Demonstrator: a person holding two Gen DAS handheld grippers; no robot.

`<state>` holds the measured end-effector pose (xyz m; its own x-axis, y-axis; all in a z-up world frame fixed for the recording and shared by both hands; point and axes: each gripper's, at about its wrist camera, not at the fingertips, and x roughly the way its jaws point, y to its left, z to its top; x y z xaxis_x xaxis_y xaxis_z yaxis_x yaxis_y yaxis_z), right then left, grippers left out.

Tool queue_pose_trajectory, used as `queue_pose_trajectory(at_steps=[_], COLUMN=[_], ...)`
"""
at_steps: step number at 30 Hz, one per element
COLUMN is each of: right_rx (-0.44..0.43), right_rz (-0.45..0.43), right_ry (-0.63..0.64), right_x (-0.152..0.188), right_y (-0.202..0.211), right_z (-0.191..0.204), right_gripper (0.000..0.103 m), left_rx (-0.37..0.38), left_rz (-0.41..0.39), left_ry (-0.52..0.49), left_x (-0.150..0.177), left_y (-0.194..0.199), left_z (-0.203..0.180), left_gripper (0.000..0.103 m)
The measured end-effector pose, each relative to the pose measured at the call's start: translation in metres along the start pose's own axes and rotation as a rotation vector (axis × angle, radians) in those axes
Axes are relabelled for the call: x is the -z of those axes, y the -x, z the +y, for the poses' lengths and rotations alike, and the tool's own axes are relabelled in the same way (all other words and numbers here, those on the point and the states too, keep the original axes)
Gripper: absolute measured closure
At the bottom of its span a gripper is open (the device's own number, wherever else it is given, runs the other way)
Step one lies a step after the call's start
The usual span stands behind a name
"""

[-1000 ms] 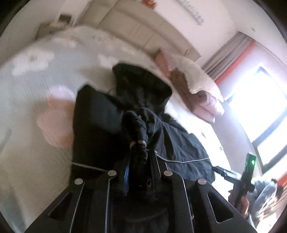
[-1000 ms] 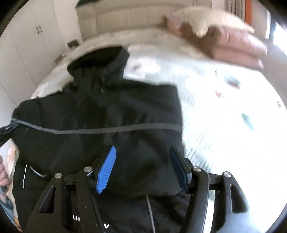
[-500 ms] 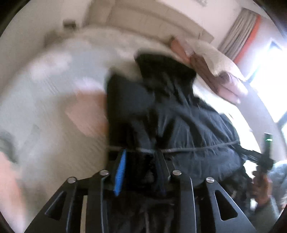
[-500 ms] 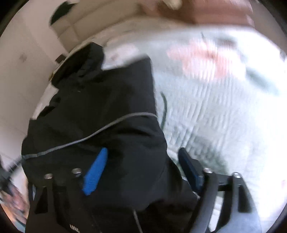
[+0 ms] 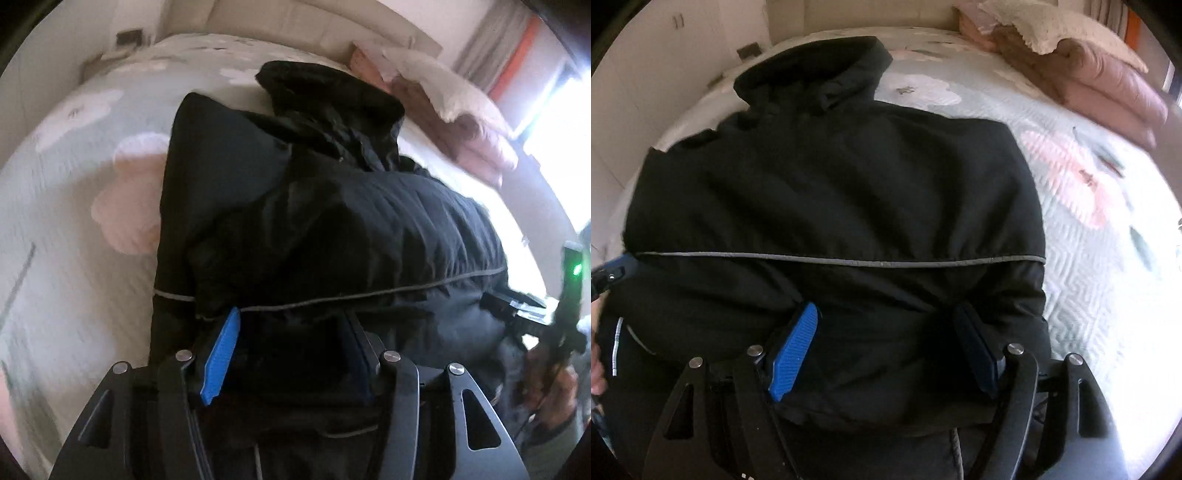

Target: Fold large clothes

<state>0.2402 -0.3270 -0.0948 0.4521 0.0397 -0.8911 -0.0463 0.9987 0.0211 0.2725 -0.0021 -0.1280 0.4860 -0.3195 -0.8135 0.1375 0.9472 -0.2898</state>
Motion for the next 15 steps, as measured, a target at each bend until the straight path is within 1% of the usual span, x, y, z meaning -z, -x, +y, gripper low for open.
queue_pose_trajectory(at_steps=[2, 3, 5, 7, 8, 12, 15], right_rx=[-0.011, -0.019, -0.052, -0.086, -0.090, -0.130, -0.141], right_rz=[-0.003, -0.007, -0.028, -0.056, -0.063, -0.086, -0.138], right_ry=[-0.016, -0.019, -0.023, -0.029, -0.034, -0.072, -0.097], right_x=[-0.003, 0.000, 0.007, 0.021, 0.026, 0.037, 0.039], right_y=[0.002, 0.005, 0.020, 0.039, 0.050, 0.096, 0.147], right_z=[-0.003, -0.003, -0.007, -0.011, -0.007, -0.019, -0.024], right_gripper=[0.023, 0.023, 0.024, 0.024, 0.024, 0.024, 0.024], left_rx=[-0.032, -0.037, -0.027, -0.040, -0.042, -0.029, -0.035], left_rz=[0.008, -0.005, -0.048, -0.089, -0.102, -0.147, -0.195], left_ry=[-0.015, -0.024, -0.047, -0.069, -0.072, -0.063, -0.082], left_x=[-0.003, -0.004, 0.001, 0.007, 0.008, 0.025, 0.030], left_y=[0.004, 0.009, 0.028, 0.053, 0.060, 0.119, 0.171], left_z=[-0.008, -0.012, -0.010, -0.011, -0.014, -0.010, -0.023], left_gripper=[0.047, 0.047, 0.047, 0.047, 0.047, 0.047, 0.047])
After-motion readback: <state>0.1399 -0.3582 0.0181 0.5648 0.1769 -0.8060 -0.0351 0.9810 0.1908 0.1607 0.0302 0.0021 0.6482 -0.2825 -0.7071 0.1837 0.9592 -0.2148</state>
